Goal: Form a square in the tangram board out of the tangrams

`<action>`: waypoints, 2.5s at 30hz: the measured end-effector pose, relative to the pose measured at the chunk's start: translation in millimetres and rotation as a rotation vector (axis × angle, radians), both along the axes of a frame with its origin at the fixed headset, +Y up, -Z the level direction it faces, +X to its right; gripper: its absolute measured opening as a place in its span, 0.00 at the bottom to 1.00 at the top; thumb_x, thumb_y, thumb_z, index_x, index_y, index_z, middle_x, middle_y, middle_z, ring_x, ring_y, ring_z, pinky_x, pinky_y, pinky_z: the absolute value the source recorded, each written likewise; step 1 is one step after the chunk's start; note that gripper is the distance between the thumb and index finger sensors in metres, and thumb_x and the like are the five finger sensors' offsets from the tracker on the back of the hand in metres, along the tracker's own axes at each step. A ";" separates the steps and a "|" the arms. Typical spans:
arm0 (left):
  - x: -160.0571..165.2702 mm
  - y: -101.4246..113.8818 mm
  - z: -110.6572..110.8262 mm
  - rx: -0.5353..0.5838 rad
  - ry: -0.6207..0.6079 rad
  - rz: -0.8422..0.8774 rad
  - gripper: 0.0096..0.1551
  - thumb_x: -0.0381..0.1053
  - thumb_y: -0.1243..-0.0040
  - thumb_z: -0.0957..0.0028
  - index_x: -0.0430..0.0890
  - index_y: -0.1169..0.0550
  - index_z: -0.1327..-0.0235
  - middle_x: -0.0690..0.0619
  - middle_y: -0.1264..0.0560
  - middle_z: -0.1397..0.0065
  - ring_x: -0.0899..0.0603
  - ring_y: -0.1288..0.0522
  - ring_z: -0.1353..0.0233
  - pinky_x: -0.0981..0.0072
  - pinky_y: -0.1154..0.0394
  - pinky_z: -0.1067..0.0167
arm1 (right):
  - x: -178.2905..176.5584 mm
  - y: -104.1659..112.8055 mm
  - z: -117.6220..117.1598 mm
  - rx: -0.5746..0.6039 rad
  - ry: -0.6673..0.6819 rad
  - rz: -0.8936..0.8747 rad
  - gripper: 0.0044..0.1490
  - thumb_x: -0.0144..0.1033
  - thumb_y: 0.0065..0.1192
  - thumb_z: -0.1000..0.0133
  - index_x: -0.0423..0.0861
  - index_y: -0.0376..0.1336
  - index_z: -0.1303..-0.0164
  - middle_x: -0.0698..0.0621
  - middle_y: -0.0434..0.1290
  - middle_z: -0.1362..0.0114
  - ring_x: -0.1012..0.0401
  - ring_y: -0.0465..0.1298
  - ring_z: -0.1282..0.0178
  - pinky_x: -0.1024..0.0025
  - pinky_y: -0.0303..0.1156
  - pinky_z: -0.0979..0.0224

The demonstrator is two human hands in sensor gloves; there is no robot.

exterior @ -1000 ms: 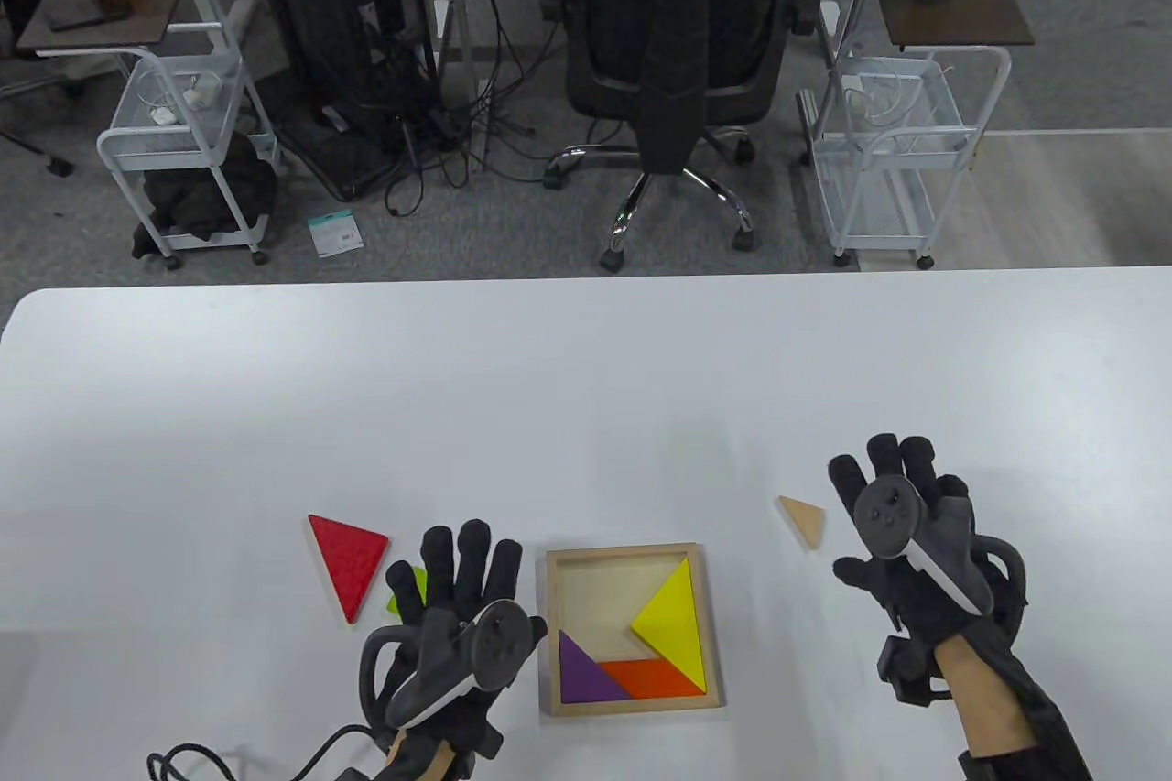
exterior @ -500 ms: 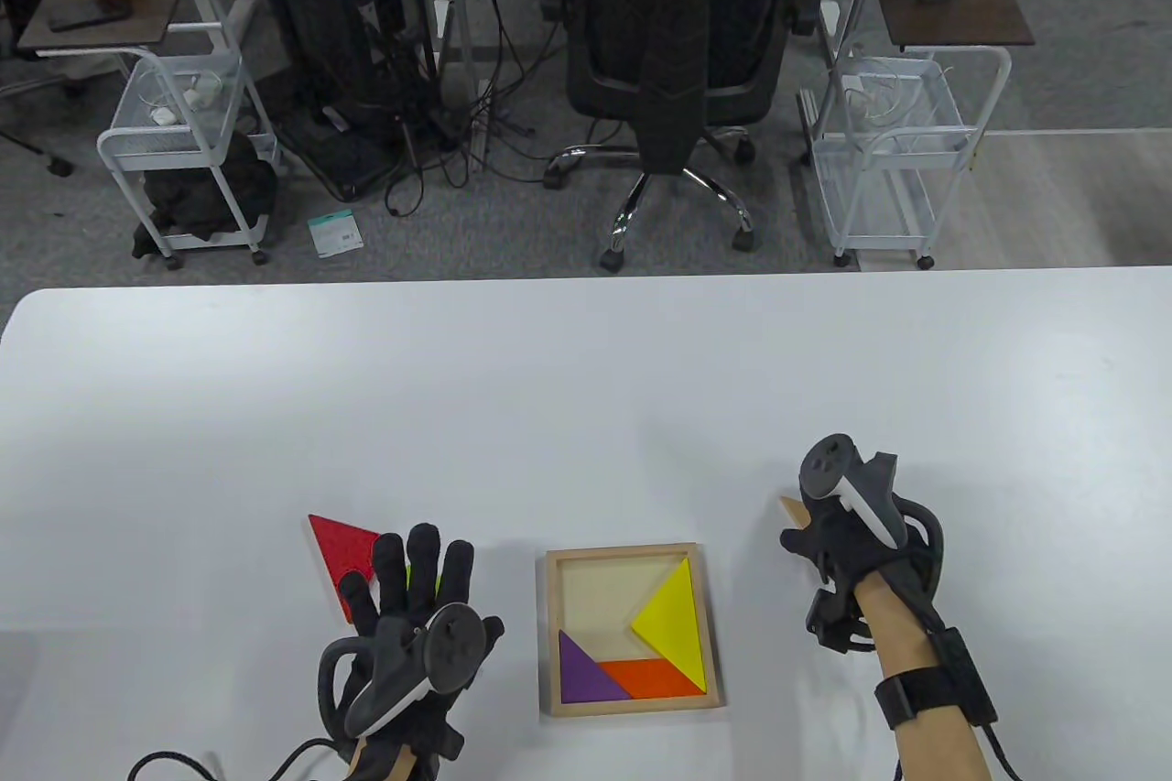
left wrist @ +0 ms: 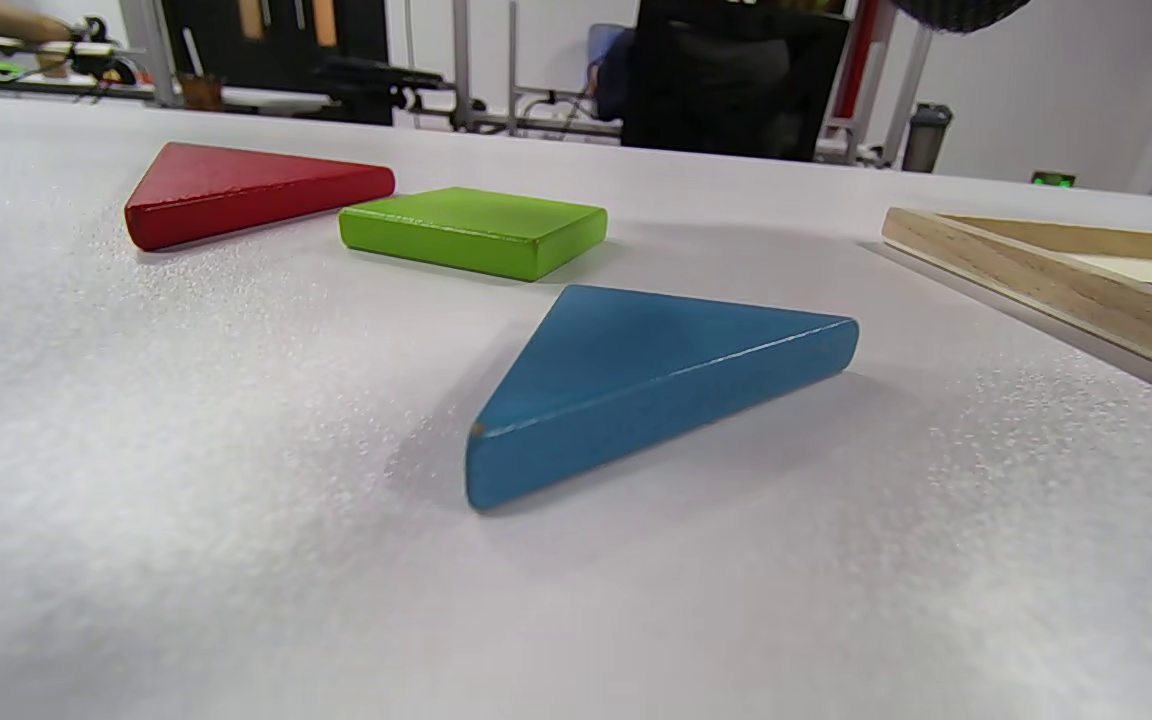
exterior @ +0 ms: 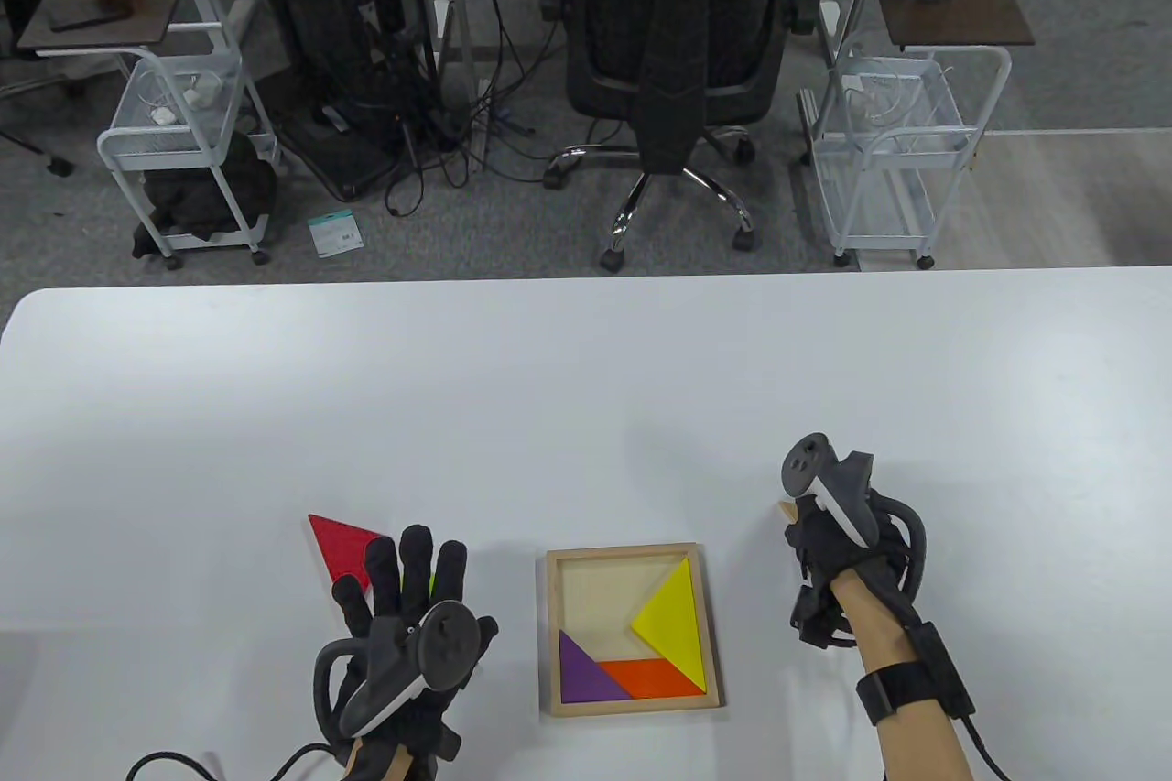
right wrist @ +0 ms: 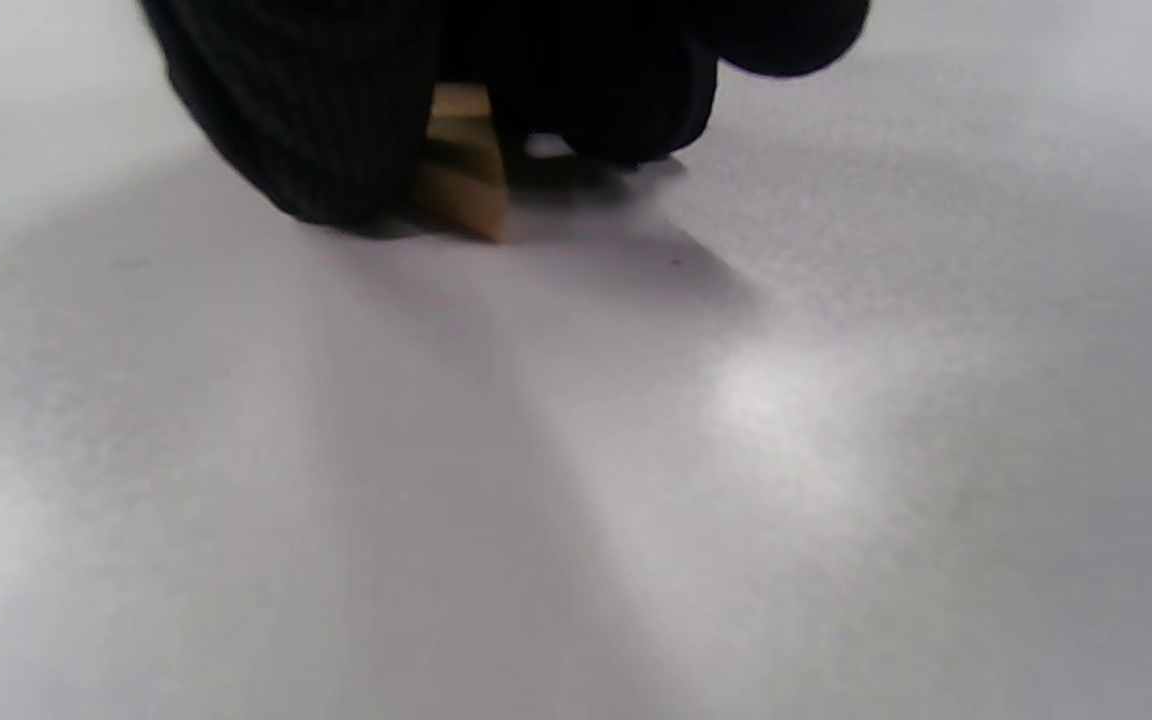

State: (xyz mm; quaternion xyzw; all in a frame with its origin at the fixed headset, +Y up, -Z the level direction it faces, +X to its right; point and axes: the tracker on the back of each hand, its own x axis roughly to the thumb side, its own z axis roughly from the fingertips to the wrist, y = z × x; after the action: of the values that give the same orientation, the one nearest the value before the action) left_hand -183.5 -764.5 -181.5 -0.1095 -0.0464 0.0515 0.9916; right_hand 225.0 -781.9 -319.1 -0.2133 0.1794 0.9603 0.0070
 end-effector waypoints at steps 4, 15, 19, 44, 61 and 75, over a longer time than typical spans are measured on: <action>-1.6 -0.9 -0.3 -0.006 0.010 -0.002 0.49 0.68 0.61 0.40 0.50 0.66 0.21 0.38 0.76 0.20 0.25 0.76 0.23 0.21 0.72 0.36 | -0.6 0.1 2.0 0.044 -0.008 0.029 0.38 0.48 0.73 0.56 0.58 0.62 0.34 0.51 0.66 0.28 0.56 0.73 0.37 0.67 0.70 0.40; -3.9 -2.1 -1.5 -0.019 0.016 -0.001 0.49 0.68 0.61 0.40 0.50 0.67 0.22 0.38 0.77 0.21 0.25 0.76 0.24 0.22 0.72 0.36 | -104.5 47.7 60.9 0.255 0.665 -0.240 0.37 0.46 0.75 0.61 0.54 0.67 0.39 0.47 0.71 0.33 0.55 0.77 0.45 0.66 0.73 0.49; -5.0 -2.2 -1.4 -0.017 0.020 0.003 0.49 0.68 0.61 0.39 0.50 0.67 0.22 0.38 0.77 0.21 0.24 0.76 0.24 0.22 0.72 0.36 | -154.9 48.9 89.1 0.260 0.898 -0.206 0.38 0.47 0.74 0.62 0.54 0.68 0.39 0.47 0.72 0.34 0.56 0.78 0.46 0.67 0.74 0.51; -5.6 -1.5 -1.9 -0.037 0.042 -0.006 0.50 0.68 0.61 0.39 0.49 0.68 0.22 0.37 0.78 0.22 0.24 0.77 0.24 0.21 0.72 0.36 | -187.9 15.0 105.8 0.106 1.036 -0.019 0.36 0.46 0.69 0.58 0.56 0.65 0.36 0.49 0.69 0.31 0.56 0.75 0.42 0.67 0.72 0.46; -4.3 -1.9 -2.5 -0.052 0.041 -0.012 0.50 0.68 0.60 0.39 0.49 0.69 0.23 0.37 0.78 0.22 0.24 0.77 0.24 0.22 0.72 0.36 | -188.8 14.0 97.5 0.056 0.998 -0.047 0.31 0.45 0.69 0.58 0.61 0.68 0.41 0.53 0.69 0.31 0.56 0.73 0.40 0.67 0.71 0.44; -4.0 -2.4 -1.4 -0.054 0.040 -0.012 0.50 0.67 0.60 0.39 0.49 0.69 0.23 0.37 0.78 0.22 0.25 0.77 0.24 0.22 0.72 0.36 | -73.7 68.4 103.3 0.389 0.577 -0.030 0.51 0.64 0.45 0.57 0.69 0.34 0.24 0.60 0.24 0.17 0.56 0.25 0.15 0.52 0.39 0.12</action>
State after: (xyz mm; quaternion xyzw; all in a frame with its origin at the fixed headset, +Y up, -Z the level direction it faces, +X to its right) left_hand -187.5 -767.0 -182.9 -0.1354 -0.0246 0.0491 0.9893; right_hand 151.3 -713.6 -215.7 0.0751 -0.0093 0.9971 0.0107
